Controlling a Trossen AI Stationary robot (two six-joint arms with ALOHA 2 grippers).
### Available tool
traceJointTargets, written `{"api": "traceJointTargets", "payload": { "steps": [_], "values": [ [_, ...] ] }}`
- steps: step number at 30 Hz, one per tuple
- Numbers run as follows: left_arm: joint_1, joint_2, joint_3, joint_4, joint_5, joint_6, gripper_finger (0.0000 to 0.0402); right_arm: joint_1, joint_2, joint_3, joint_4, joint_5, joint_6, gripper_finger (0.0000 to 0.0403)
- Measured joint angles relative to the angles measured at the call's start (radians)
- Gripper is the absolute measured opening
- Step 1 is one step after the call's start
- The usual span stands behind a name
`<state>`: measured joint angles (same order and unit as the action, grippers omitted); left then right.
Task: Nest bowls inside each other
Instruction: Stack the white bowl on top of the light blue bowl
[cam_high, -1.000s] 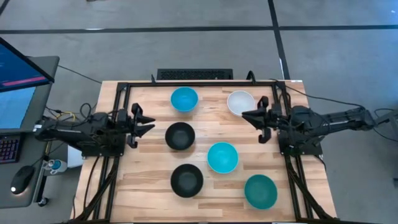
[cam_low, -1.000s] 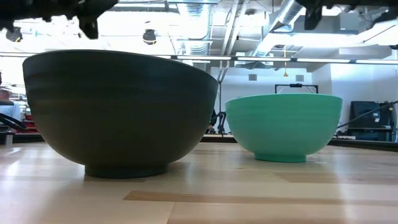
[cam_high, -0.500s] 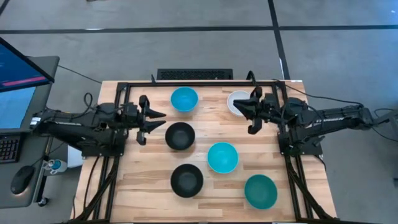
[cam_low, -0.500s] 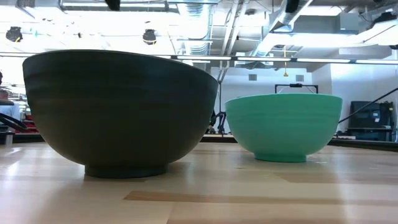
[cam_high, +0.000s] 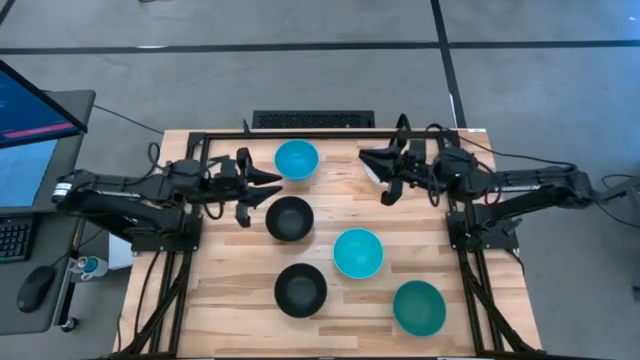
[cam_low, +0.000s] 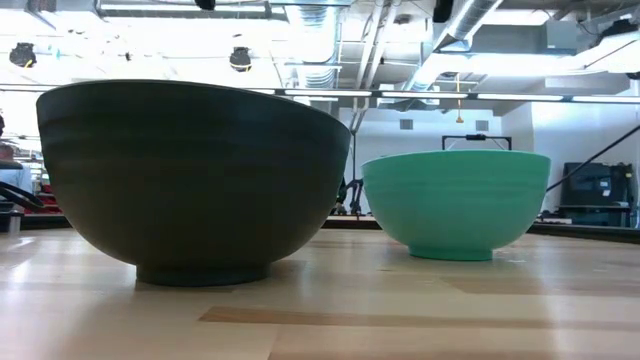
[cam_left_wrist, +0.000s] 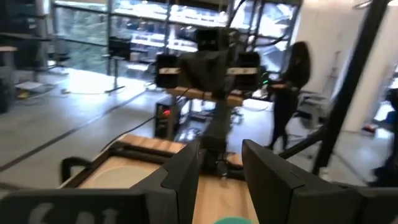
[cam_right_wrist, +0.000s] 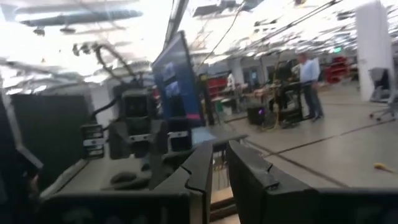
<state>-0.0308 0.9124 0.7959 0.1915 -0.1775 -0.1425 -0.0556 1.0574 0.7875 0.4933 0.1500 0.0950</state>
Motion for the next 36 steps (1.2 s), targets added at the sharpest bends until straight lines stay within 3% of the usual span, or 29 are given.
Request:
{"api": "traceJointTargets", "payload": {
  "steps": [4, 12, 30, 36],
  "values": [
    [0.018, 0.024, 0.000, -0.001, -0.057, -0.019, 0.0115, -0.015, 0.029, 0.039, -0.089, 0.004, -0.040, 0.0072],
    [0.027, 0.021, 0.000, 0.002, -0.059, -0.046, 0.0115, -0.099, 0.029, 0.107, -0.368, -0.039, 0.036, 0.0072],
    [0.027, 0.021, 0.000, 0.001, -0.064, -0.059, 0.0115, -0.141, 0.029, 0.110, -0.338, -0.040, -0.131, 0.0072],
    [0.038, 0.021, 0.000, 0.001, -0.072, -0.046, 0.0115, -0.248, 0.029, 0.110, -0.596, -0.070, -0.127, 0.0072]
  ]
}}
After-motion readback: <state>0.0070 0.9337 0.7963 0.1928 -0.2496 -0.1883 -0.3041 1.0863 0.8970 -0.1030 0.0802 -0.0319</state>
